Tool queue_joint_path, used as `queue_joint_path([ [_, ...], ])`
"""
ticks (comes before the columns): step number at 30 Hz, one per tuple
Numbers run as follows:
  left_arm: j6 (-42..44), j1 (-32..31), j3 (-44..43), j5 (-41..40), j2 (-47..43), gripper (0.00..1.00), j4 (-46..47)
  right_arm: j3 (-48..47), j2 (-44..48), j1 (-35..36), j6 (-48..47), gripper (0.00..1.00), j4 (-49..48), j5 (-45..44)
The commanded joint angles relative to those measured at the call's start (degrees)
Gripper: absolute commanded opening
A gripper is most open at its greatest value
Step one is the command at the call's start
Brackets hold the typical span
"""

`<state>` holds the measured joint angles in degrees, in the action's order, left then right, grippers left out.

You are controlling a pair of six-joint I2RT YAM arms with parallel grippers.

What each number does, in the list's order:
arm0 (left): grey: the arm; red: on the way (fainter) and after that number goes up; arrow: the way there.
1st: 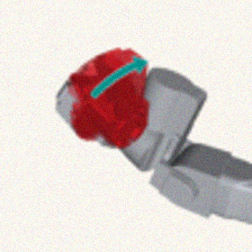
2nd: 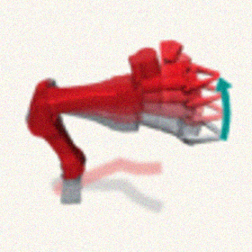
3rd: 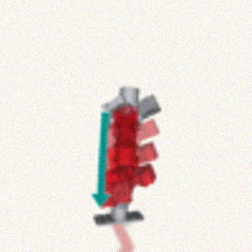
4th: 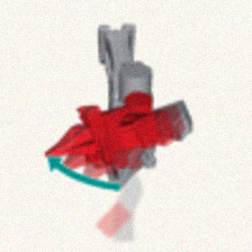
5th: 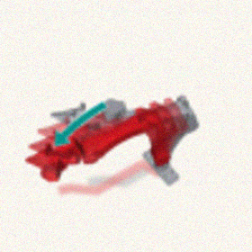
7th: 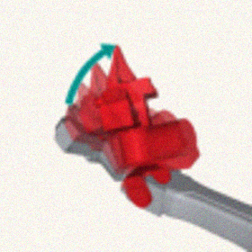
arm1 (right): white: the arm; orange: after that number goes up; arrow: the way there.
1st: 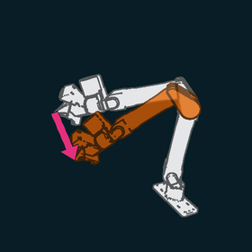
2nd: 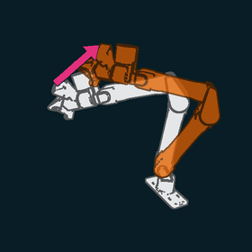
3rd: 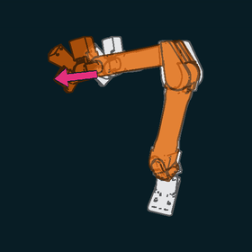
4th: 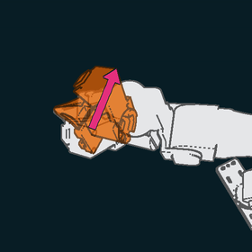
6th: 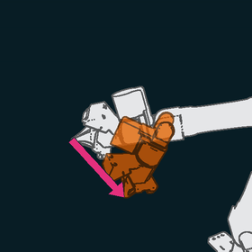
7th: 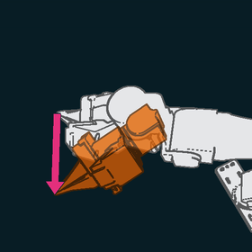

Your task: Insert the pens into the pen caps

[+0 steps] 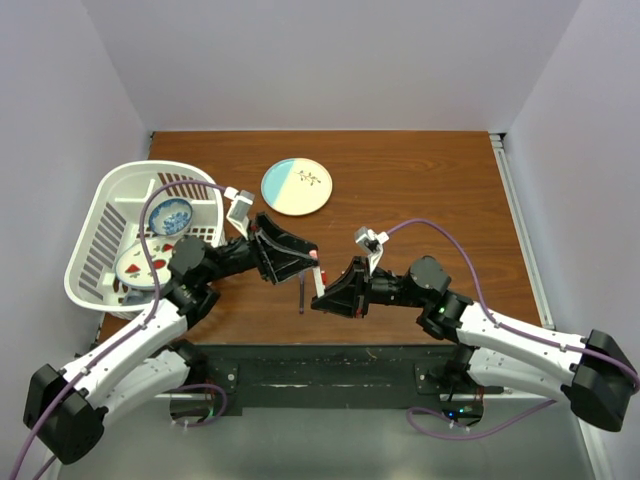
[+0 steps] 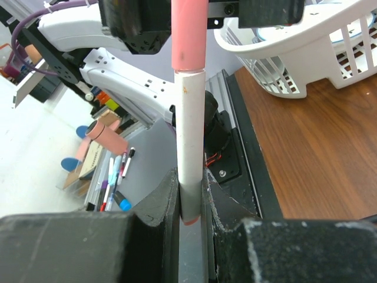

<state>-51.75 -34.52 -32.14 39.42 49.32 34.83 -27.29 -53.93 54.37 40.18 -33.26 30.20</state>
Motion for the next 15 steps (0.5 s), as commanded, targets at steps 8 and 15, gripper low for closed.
queue_joint_path([
  [8, -0.2, -0.11, -2.14, 1.71, 0.87, 0.59, 3.23, 0.04, -0.91, 0.47, 0.69, 0.0, -3.4, 1.97],
  [15, -0.02, -0.19, -1.96, 1.54, 0.43, 0.49, 3.23, -0.13, -1.88, 0.56, 0.86, 0.0, -3.4, 1.89],
])
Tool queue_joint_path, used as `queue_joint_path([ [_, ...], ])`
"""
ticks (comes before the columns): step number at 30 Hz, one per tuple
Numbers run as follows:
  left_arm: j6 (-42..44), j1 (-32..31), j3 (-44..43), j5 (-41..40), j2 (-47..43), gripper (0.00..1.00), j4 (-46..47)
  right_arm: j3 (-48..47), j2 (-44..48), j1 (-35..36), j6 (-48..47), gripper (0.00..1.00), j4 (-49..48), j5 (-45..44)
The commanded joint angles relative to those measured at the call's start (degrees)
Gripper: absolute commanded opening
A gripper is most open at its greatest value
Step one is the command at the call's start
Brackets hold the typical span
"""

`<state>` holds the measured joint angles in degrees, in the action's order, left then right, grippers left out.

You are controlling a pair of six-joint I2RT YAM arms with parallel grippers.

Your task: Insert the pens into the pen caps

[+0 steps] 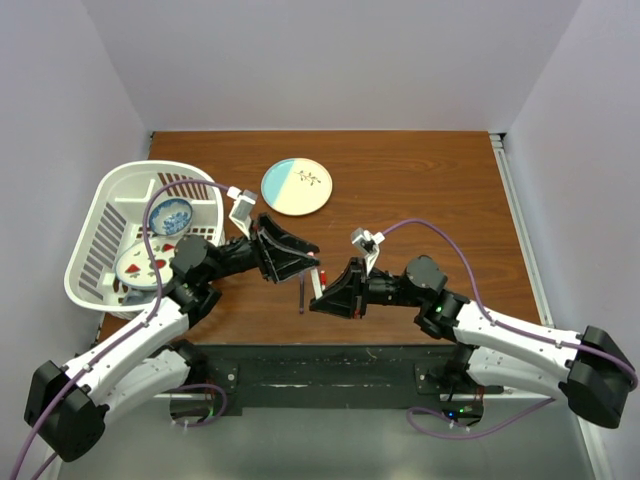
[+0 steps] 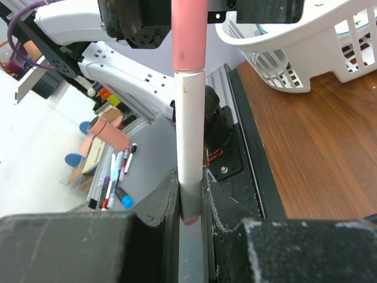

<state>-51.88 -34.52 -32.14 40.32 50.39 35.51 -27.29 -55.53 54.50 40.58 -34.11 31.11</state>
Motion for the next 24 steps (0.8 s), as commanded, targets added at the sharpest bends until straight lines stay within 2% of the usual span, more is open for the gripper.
queue_joint_path([
  [1, 0.02, -0.11, -1.87, 0.55, -0.65, 0.42, 2.46, -0.13, -0.37, 0.52, 0.47, 0.0, -2.63, 0.97],
  [2, -0.15, -0.11, -1.79, 0.47, -0.65, 0.24, 2.29, -0.22, -0.63, 0.52, 0.73, 0.0, -2.89, 0.79],
  [4, -0.94, -0.19, -0.91, 0.11, -0.56, 0.01, 2.28, -0.92, -0.55, 0.52, 0.64, 0.0, -2.81, -0.08],
  [14, -4.02, -0.19, 3.04, 1.44, 0.41, 0.0, 4.05, -10.15, -1.6, 0.52, -5.94, 0.0, 2.64, -10.45],
  [19, -7.88, -0.19, 7.7, 3.63, 0.23, 0.0, 9.31, -17.26, -4.06, 0.43, -9.99, 0.0, 7.21, -14.23],
  [24, -2.98, -0.19, 7.44, 5.21, -1.69, 0.0, 0.64, -22.62, -4.76, 0.34, -13.24, 0.0, 11.25, -13.89],
])
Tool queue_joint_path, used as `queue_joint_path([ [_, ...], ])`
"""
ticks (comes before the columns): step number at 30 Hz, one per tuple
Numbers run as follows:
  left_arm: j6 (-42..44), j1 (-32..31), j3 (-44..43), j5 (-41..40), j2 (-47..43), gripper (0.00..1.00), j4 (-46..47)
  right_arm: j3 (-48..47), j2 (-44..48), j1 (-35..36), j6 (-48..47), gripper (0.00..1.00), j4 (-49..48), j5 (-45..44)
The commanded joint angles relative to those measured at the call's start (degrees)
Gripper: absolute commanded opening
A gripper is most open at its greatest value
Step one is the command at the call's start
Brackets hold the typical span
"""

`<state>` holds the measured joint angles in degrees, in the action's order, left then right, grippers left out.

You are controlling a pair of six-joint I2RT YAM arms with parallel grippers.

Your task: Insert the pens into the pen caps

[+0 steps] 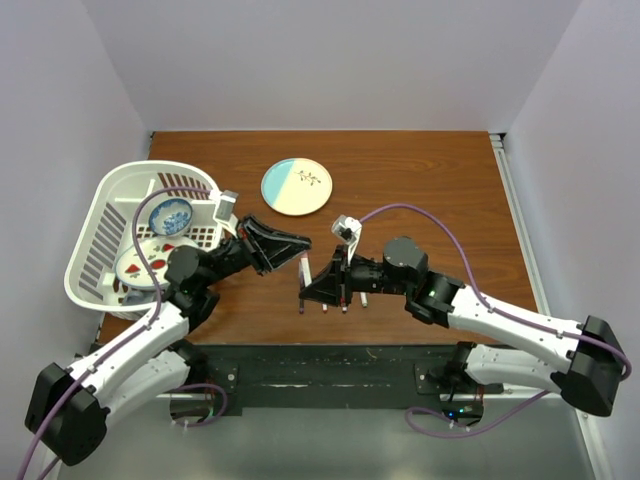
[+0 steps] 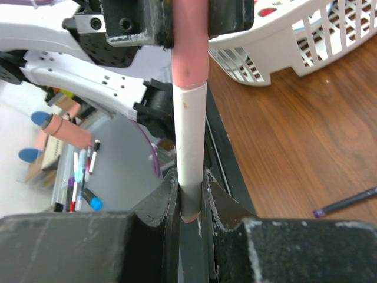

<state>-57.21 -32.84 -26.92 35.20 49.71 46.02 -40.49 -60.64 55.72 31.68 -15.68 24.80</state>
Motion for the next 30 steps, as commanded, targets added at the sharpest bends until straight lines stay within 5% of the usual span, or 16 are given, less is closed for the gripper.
queue_joint_path([
  [1, 2.71, -1.88, 2.48, 10.5, -1.46, 0.0, -10.51, -10.04, 0.18, -0.97, -5.22, 0.0, -6.82, -7.31],
  [14, -2.2, -2.32, 10.47, 19.29, -6.73, 0.0, -3.65, -16.81, -2.02, -2.02, -4.44, 0.0, -8.93, 1.39],
  [19, -13.0, -2.84, 16.1, 22.89, -4.1, 0.0, 10.05, -18.92, -1.93, -2.02, -8.81, 0.0, -6.57, 0.79],
  [30, -2.12, -3.37, 13.73, 19.03, -3.83, 0.0, -11.74, -25.69, -4.66, -2.02, -16.74, 0.0, 3.73, -6.6],
])
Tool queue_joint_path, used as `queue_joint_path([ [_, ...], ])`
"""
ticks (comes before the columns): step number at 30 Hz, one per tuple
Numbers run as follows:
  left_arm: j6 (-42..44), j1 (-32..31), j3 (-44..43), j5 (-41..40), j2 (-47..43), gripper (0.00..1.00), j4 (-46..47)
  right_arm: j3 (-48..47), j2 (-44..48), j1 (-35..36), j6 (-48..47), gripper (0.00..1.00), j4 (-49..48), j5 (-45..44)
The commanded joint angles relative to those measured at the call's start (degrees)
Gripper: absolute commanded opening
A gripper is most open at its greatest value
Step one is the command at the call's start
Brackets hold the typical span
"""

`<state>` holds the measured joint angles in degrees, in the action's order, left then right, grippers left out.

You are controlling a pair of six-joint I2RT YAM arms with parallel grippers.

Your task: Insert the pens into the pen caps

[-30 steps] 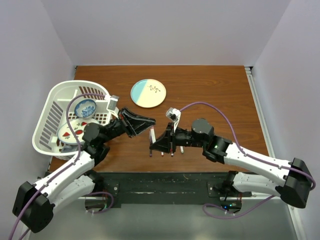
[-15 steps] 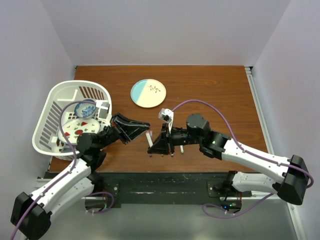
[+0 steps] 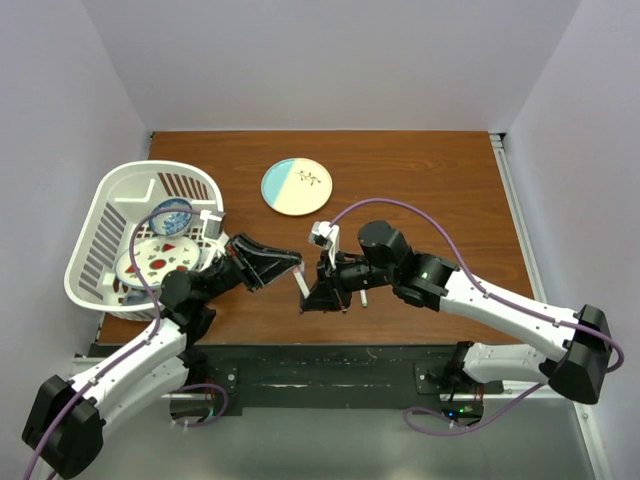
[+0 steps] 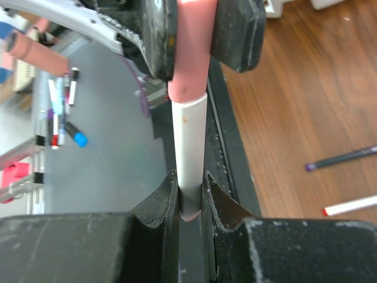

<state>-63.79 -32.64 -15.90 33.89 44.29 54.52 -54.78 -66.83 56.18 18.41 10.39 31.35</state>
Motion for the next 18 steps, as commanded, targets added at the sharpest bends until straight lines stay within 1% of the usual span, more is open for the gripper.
queue_joint_path([
  [1, 4.64, -3.57, 2.63, 20.25, 1.67, 0.0, -20.24, -11.66, 1.44, -2.57, -3.47, 0.0, -22.17, -13.77],
  [4, 4.73, -3.66, 3.68, 19.99, 2.38, 0.0, -19.11, -12.45, 1.17, -2.74, -2.51, 0.0, -23.56, -14.92],
  [7, 4.03, -4.27, 5.53, 20.16, 3.17, 0.0, -15.16, -14.2, 0.12, -3.1, 0.47, 0.0, -25.42, -14.3],
  [9, 2.01, -4.97, 6.76, 19.29, 3.69, 0.0, -11.9, -15.7, -0.93, -3.1, 2.06, 0.0, -26.21, -14.65],
  [12, 3.14, -6.38, 5.97, 17.27, 4.31, 0.0, -14.53, -16.85, -1.64, -3.18, 3.64, 0.0, -27.88, -15.18],
  [15, 2.62, -7.78, 5.53, 16.21, 4.57, 0.0, -12.34, -15.88, -2.6, -3.1, 4.7, 0.0, -31.48, -15.1],
  [18, 2.62, -8.84, 5.35, 16.12, 5.36, 0.0, -11.9, -15.09, -2.69, -3.18, 4.53, 0.0, -32.8, -16.5],
])
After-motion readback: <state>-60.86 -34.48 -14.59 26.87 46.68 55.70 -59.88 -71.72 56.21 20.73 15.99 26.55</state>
